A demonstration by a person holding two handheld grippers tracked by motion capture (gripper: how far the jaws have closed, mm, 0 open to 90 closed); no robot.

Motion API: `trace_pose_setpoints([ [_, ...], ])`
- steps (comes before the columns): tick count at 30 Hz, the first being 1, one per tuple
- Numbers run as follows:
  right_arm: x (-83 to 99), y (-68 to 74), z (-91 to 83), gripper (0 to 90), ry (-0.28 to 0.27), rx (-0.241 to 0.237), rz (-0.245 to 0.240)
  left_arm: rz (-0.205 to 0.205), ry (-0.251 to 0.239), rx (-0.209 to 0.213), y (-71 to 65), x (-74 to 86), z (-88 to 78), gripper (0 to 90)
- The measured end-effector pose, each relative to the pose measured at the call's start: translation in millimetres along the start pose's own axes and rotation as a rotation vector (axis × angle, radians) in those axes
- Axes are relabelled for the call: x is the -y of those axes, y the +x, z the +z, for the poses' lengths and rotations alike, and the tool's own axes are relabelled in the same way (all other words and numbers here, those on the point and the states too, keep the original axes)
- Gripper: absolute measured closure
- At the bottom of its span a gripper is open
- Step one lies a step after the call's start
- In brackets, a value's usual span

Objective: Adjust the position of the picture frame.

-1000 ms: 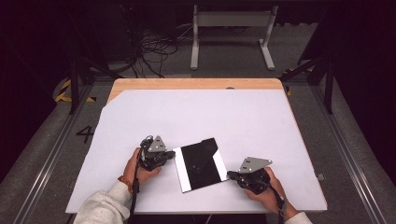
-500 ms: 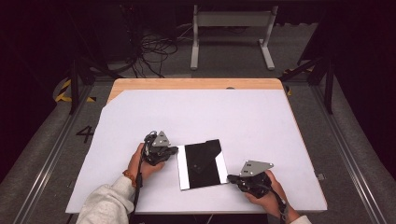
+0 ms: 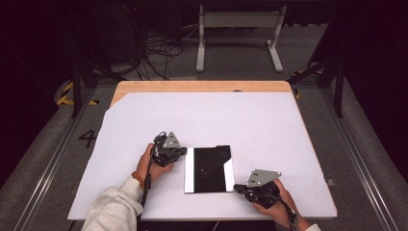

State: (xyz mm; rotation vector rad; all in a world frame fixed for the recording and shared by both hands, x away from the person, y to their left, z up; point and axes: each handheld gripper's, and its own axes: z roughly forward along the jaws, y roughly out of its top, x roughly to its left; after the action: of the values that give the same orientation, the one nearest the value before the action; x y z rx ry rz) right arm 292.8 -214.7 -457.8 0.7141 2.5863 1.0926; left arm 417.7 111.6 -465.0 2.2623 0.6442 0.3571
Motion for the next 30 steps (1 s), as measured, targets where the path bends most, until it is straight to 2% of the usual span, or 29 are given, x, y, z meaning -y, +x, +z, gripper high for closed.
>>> trace_pose_setpoints([
  [6, 0.0, 1.6, -0.1, 90.0, 0.002, 0.002, -0.012, -0.010, 0.004, 0.003, 0.1, -0.8, -0.3, 90.0],
  [10, 0.9, 1.8, -0.3, 90.0, -0.003, -0.002, -0.018, -0.007, -0.012, 0.025, -6.5, 2.9, -14.7, 90.0],
  [14, 1.1, 1.4, -0.5, 90.0, -0.004, -0.007, -0.016, 0.031, -0.004, 0.070, -27.6, 15.3, -35.0, 90.0],
  [15, 0.7, 0.9, -0.5, 90.0, -0.002, -0.014, -0.014, 0.044, -0.004, 0.098, -40.5, 22.0, -43.2, 89.9],
  [16, 0.7, 0.9, -0.5, 90.0, -0.002, -0.014, -0.014, 0.044, -0.004, 0.098, -40.5, 22.0, -43.2, 89.7],
  [17, 0.6, 0.8, -0.4, 90.0, -0.001, -0.016, -0.013, 0.056, -0.005, 0.124, -50.7, 27.4, -49.8, 89.7],
  [20, -0.3, 0.5, -0.5, 90.0, 0.005, -0.041, 0.013, 0.068, -0.004, 0.163, -67.1, 35.1, -58.6, 88.7],
  [22, -0.8, 2.5, -0.1, 90.0, 0.006, -0.039, 0.004, 0.071, -0.007, 0.196, -78.1, 39.6, -63.3, 88.7],
  [24, -1.4, 2.4, 0.5, 90.0, 0.006, -0.044, 0.005, 0.096, 0.011, 0.204, -84.9, 42.3, -64.9, 88.3],
  [26, -1.7, 3.0, 1.3, 90.0, 0.004, -0.048, 0.005, 0.090, 0.012, 0.215, -88.4, 45.4, -65.7, 87.4],
  [28, -1.9, 3.1, 1.5, 90.0, 0.003, -0.048, 0.003, 0.098, 0.030, 0.206, -90.6, 47.6, -64.8, 86.8],
  [29, -2.2, 3.9, 2.1, 90.0, 0.003, -0.048, 0.007, 0.122, 0.051, 0.174, -91.2, 47.9, -62.9, 86.3],
  [30, -2.2, 3.9, 2.1, 90.0, 0.003, -0.048, 0.007, 0.122, 0.051, 0.174, -91.2, 47.9, -62.9, 86.0],
])
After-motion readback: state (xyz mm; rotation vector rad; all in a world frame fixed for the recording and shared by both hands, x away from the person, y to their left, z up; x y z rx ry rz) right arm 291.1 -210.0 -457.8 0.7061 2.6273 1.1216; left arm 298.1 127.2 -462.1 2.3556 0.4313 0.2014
